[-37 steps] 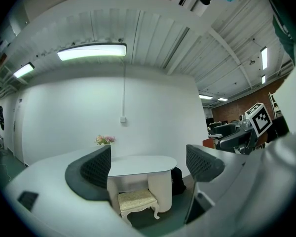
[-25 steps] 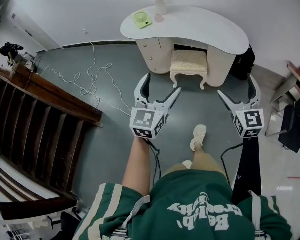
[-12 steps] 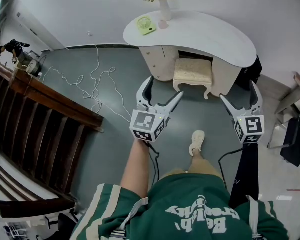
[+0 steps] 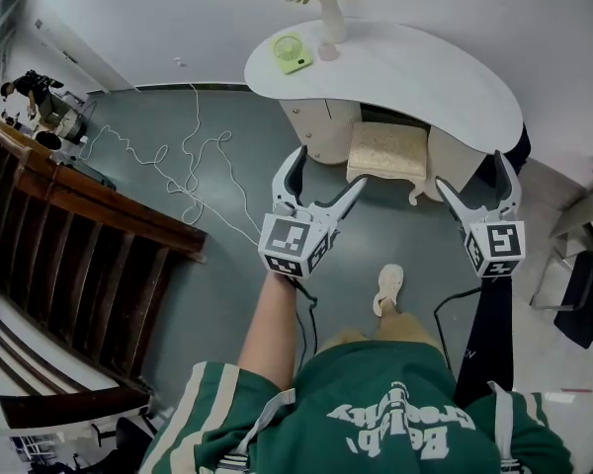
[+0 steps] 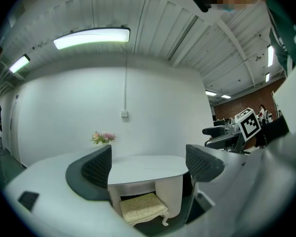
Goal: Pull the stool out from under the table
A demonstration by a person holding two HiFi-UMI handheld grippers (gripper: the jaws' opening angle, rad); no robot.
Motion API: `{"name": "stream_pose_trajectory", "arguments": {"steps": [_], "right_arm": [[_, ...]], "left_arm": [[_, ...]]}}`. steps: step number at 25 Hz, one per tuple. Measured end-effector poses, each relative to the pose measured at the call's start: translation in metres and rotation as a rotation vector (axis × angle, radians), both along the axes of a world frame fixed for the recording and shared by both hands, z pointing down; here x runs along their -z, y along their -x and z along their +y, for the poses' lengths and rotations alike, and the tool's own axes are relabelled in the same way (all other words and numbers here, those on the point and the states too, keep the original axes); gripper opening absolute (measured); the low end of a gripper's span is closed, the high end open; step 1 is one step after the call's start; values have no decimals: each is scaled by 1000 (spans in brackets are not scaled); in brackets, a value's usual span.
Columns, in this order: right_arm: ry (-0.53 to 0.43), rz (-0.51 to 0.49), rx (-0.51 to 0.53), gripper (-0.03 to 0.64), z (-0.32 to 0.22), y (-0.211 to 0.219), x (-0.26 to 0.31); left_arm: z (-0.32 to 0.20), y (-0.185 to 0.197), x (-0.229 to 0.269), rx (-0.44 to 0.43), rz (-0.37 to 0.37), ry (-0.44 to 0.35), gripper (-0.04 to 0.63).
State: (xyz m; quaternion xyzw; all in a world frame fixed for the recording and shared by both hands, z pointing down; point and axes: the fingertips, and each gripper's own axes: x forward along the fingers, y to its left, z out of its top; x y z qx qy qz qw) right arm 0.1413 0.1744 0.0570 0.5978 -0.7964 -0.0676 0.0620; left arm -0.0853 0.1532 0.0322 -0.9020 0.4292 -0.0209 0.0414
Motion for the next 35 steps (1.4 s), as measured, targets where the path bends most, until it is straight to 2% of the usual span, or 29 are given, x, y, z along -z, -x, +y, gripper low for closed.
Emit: {"name": "stream_pose_trajectory", "arguments": {"steps": [13, 27, 31, 35], "right_arm": [[49, 32, 63, 558, -91, -10, -14], [49, 7, 112, 543, -180, -29, -14], [50, 6, 128, 537, -201, -30, -14], [51, 3, 141, 535, -220, -30, -16]], "left_arm": [[-82, -22, -10, 10, -4, 34, 474], [-164, -39, -13, 75, -47, 21, 472], [-180, -46, -6, 72, -57, -7, 471], [-194, -53, -8, 61, -70, 0, 471]]}}
